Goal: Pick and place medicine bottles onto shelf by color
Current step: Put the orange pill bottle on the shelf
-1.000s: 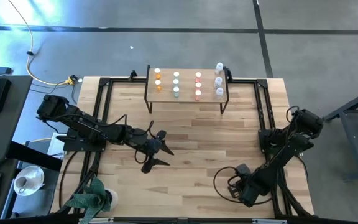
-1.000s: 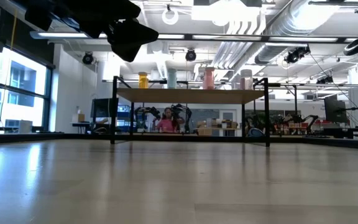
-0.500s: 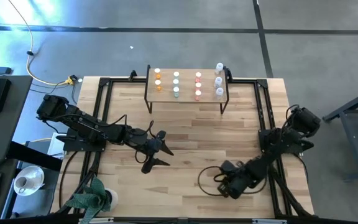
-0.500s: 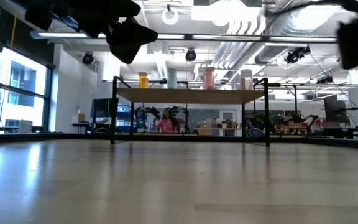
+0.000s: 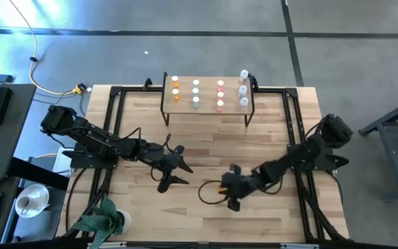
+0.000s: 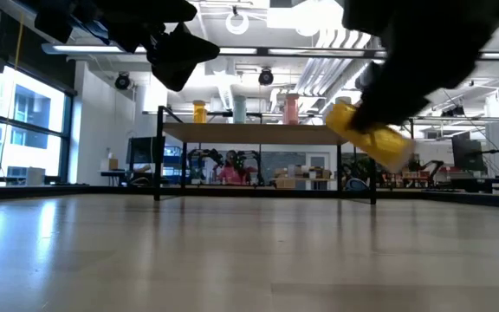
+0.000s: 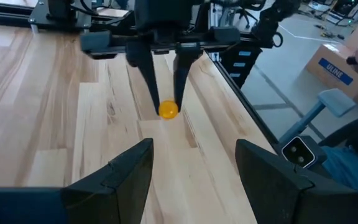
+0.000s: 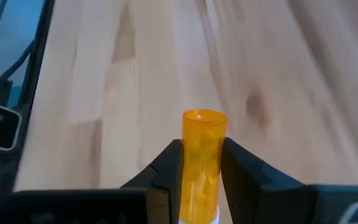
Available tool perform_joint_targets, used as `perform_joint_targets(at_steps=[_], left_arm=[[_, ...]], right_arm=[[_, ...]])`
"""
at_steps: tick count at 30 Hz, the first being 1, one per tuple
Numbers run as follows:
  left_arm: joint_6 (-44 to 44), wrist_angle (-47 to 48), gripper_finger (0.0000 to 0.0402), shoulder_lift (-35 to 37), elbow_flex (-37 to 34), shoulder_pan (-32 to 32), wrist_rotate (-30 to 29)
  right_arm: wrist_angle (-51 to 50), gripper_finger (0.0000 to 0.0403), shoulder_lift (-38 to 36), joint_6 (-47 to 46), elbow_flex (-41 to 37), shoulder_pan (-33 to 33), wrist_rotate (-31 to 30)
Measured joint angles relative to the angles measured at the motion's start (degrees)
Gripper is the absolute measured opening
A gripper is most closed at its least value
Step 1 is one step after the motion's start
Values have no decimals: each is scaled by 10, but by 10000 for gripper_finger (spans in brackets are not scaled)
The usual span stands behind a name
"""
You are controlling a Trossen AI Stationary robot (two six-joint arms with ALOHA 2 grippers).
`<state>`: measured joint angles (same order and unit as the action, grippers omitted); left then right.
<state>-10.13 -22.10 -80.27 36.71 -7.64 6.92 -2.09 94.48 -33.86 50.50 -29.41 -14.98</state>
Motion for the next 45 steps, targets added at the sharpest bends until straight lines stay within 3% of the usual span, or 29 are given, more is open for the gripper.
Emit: perform_joint_targets(at_steps=[8,12,19,27,33,39,45], left_arm=[[-2,0,218,0,0,0,0],[-5,0,218,0,0,0,0],[-52,0,218,0,0,0,-32],[-124,0,218,-2,0,4,-63],[-163,-27,218,-2,0,16,-63],[-169,-57,218,-2,0,28,-63],[-174,-62,218,-2,0,33,-67]], right_arm=[[38,76,0,247,0,50,-1],[38,76,0,372,0,61,-29],[45,76,0,668,0,57,-133],[139,76,0,1041,0,41,-274],[198,76,0,1239,0,34,-323],[222,76,0,1395,0,34,-374],[242,76,0,1431,1,34,-371]])
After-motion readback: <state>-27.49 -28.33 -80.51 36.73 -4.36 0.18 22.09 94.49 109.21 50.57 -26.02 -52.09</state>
